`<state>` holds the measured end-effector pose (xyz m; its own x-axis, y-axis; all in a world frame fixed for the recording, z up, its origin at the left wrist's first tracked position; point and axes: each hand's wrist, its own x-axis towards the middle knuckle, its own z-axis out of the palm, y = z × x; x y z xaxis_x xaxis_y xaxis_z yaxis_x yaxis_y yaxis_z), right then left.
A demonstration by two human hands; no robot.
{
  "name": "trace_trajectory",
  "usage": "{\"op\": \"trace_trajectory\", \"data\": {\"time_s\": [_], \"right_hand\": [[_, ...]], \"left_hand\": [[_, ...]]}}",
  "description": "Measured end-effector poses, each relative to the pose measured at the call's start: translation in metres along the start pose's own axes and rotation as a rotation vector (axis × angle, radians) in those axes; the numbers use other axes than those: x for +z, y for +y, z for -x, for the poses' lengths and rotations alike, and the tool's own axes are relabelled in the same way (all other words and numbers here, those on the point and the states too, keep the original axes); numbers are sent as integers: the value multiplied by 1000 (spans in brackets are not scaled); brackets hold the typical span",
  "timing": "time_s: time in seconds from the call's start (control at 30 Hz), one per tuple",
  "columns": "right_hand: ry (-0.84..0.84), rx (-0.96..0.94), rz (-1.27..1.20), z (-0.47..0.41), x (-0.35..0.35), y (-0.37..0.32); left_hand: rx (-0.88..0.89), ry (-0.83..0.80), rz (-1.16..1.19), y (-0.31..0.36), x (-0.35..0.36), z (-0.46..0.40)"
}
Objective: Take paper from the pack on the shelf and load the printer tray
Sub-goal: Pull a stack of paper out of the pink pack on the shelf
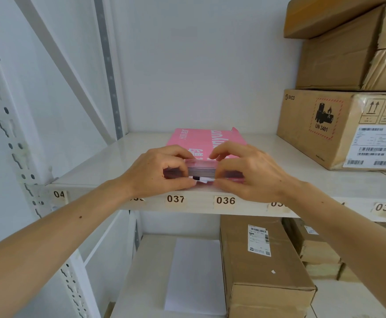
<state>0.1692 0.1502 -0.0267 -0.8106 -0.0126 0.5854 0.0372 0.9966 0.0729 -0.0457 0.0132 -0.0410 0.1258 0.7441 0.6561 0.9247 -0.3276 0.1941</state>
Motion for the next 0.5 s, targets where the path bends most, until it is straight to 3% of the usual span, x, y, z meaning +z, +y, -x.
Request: {"op": "trace_trajectory", "data": {"time_s": [0.5], "right_hand": [[82, 202, 2, 0, -7, 5]], "left_hand": [[-163, 128, -28, 3, 2, -9]]}}
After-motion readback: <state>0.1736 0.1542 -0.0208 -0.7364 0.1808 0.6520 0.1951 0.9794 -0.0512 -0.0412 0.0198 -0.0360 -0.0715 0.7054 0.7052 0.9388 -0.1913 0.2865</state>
